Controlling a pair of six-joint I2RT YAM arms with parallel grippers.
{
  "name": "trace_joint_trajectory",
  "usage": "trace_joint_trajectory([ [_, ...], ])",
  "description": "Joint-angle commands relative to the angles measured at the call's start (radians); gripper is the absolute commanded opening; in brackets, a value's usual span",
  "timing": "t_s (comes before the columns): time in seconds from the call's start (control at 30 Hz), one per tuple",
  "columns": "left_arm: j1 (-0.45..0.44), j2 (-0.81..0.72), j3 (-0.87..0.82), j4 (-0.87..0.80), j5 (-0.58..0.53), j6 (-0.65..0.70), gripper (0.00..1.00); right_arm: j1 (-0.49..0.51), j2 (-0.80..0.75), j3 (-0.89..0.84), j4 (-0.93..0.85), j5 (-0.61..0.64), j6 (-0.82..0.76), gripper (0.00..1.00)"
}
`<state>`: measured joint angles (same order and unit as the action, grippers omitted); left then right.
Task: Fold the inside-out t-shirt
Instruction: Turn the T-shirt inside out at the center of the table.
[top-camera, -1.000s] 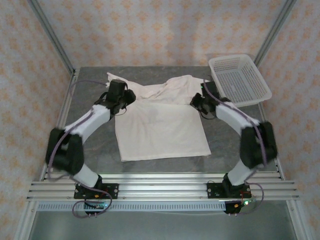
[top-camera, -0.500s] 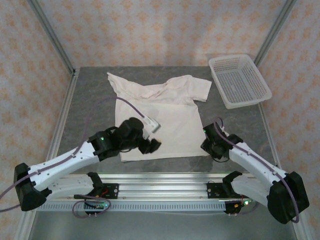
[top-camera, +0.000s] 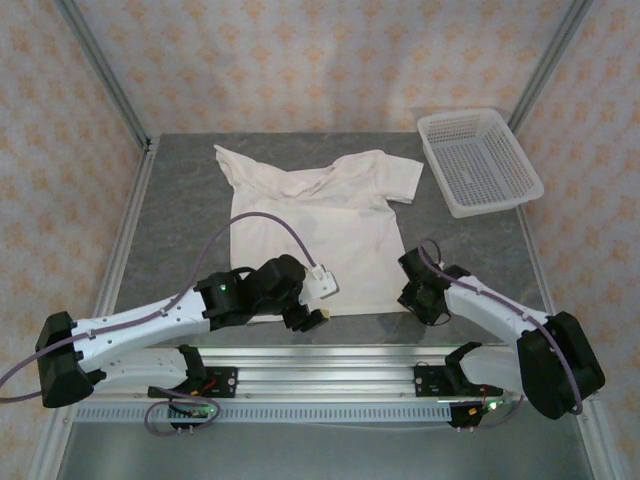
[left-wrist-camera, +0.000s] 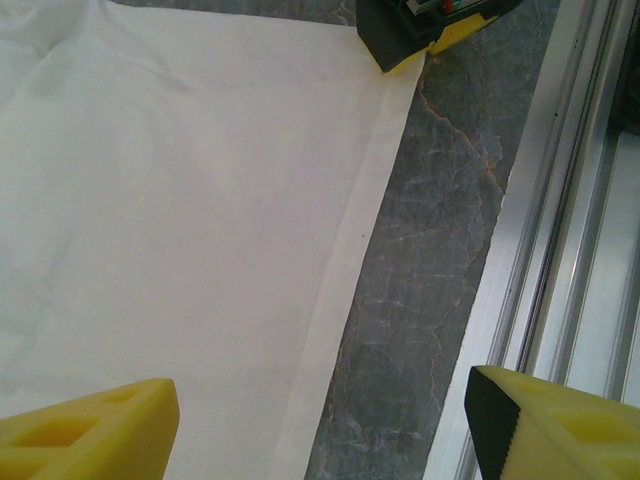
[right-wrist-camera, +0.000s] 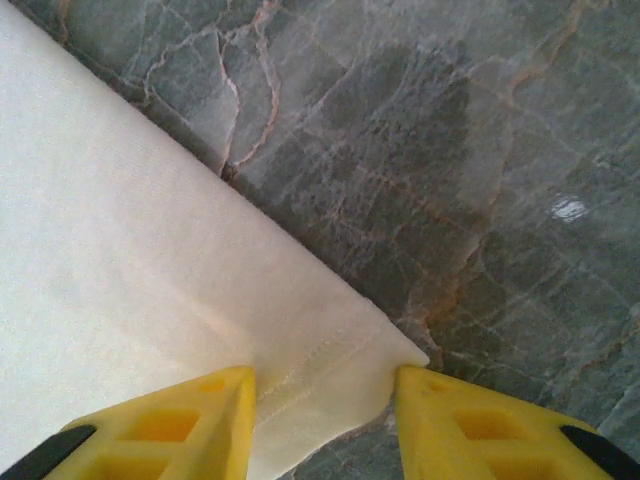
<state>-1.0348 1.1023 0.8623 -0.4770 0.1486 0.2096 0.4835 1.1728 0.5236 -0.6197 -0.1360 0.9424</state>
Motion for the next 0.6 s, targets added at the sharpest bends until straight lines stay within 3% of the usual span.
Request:
trace_joint_trajectory([
  [0.0, -0.01, -0.015, -0.009, 0.029, -0.032, 0.029, 0.77, 0.0, 0.006, 0.019, 0.025, 0.0, 0.009, 0.37],
  [0.27, -0.011, 0.014, -0.017, 0.045, -0.026, 0.022, 0.78, 0.001, -0.03, 0.048, -0.009, -0.007, 0.007, 0.26],
  [0.43, -0.012, 0.011, -0.022, 0.055, -0.031, 0.011, 0.78, 0.0, -0.028, 0.055, -0.018, -0.021, 0.007, 0.32],
  [0.57, -0.013, 0.007, -0.031, 0.061, -0.042, 0.004, 0.78, 0.001, -0.024, 0.04, 0.007, -0.015, 0.012, 0.3],
])
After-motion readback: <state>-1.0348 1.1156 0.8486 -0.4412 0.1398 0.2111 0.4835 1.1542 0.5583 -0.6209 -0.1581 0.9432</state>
